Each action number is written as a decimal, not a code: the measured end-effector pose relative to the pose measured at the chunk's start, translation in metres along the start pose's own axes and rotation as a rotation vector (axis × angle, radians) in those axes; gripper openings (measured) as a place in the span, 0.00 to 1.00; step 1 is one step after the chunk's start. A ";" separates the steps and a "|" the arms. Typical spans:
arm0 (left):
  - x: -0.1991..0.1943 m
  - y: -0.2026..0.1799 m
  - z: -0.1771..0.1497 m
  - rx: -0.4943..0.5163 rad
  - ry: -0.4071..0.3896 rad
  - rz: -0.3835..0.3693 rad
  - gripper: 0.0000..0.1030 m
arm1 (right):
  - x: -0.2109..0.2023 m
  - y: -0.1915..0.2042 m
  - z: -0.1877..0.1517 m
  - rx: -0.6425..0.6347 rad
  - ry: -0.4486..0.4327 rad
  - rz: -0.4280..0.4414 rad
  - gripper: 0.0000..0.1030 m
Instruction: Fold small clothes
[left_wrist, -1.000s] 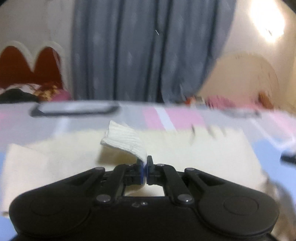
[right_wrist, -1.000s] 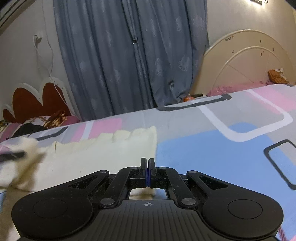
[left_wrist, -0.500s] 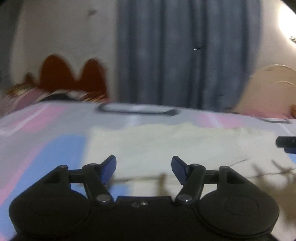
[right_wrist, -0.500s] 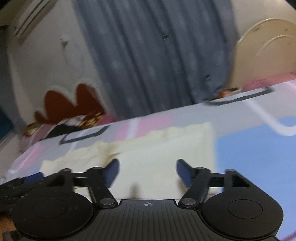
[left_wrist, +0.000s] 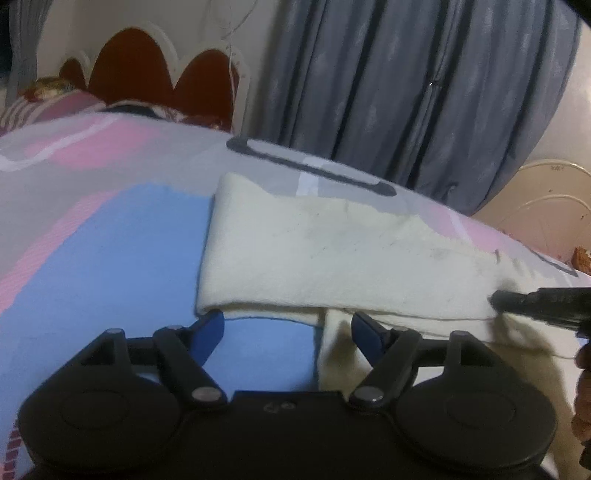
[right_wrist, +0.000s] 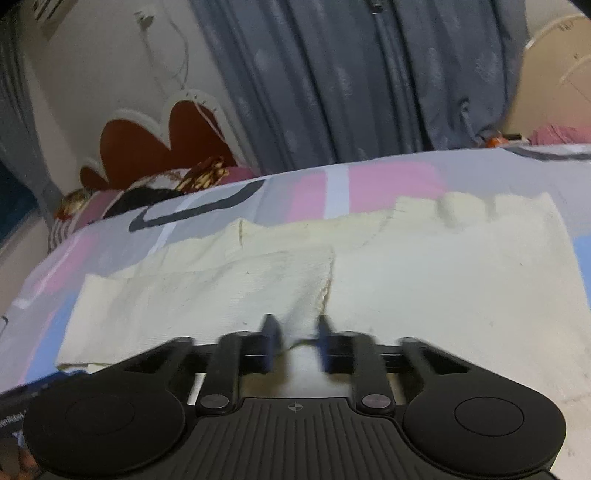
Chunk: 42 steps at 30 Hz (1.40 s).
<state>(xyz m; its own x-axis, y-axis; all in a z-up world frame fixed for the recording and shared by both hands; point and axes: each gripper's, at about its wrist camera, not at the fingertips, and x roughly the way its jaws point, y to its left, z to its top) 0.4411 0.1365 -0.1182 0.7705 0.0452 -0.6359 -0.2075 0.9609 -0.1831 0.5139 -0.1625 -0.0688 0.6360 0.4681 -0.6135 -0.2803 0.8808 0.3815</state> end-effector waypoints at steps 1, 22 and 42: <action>0.002 -0.004 0.000 0.001 0.007 0.015 0.72 | -0.002 0.004 0.000 -0.022 -0.015 -0.007 0.03; 0.001 -0.024 -0.002 0.068 0.015 0.090 0.70 | -0.071 -0.054 0.000 -0.054 -0.137 -0.139 0.03; 0.000 -0.022 -0.001 0.083 0.016 0.073 0.68 | -0.104 -0.093 -0.008 -0.012 -0.151 -0.203 0.03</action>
<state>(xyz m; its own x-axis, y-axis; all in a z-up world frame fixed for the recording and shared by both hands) 0.4451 0.1154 -0.1151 0.7449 0.1121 -0.6576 -0.2117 0.9746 -0.0736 0.4682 -0.2922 -0.0458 0.7802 0.2662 -0.5660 -0.1436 0.9570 0.2522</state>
